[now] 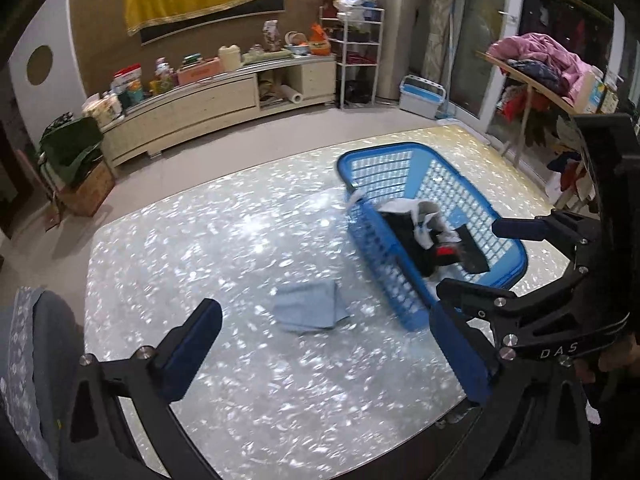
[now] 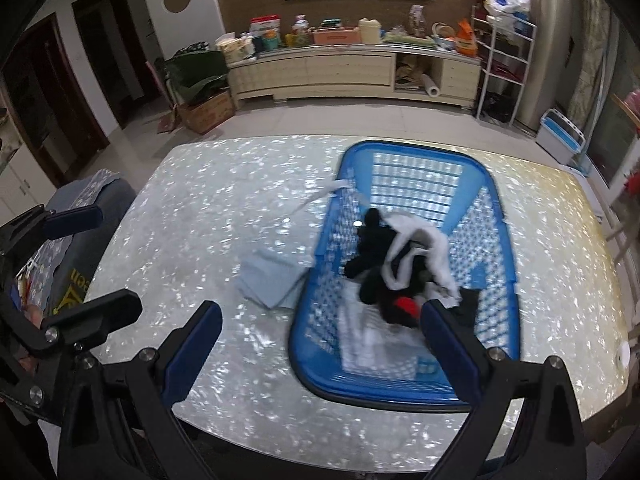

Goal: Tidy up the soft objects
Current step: 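Move the right gripper down to the light blue cloth on the table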

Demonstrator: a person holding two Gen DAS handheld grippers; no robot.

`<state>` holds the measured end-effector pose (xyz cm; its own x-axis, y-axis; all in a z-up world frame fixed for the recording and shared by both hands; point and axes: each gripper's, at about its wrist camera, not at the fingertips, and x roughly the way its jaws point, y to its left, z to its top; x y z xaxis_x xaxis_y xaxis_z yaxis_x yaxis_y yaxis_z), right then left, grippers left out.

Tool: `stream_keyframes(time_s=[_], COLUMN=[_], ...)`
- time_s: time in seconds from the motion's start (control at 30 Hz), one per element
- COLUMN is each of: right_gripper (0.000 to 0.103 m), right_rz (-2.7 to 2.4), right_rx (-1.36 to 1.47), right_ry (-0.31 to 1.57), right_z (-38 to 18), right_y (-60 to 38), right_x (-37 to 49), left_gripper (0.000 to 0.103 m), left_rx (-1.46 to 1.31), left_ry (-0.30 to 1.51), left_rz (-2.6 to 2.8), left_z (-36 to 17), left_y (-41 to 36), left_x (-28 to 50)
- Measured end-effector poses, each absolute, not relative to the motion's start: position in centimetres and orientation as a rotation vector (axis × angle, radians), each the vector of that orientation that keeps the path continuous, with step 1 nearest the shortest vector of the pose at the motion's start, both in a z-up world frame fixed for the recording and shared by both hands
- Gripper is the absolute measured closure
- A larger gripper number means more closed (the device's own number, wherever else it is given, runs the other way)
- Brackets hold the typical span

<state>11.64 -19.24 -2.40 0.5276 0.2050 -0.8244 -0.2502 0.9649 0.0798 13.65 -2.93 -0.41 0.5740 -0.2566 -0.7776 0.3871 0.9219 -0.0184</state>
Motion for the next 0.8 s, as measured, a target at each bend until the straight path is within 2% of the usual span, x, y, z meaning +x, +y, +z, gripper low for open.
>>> stream_keyframes(time_s=[0.8], right_gripper=[0.003], right_rz=[0.412], right_rx=[-0.138], right_ry=[1.141], right_z=[-9.3], right_y=[-7.5], right_x=[15.7], left_gripper=[0.000], left_rx=[0.062], left_ry=[1.024], left_rz=[-0.230], left_z=[-7.5], left_y=[7.9], left_x=[15.5])
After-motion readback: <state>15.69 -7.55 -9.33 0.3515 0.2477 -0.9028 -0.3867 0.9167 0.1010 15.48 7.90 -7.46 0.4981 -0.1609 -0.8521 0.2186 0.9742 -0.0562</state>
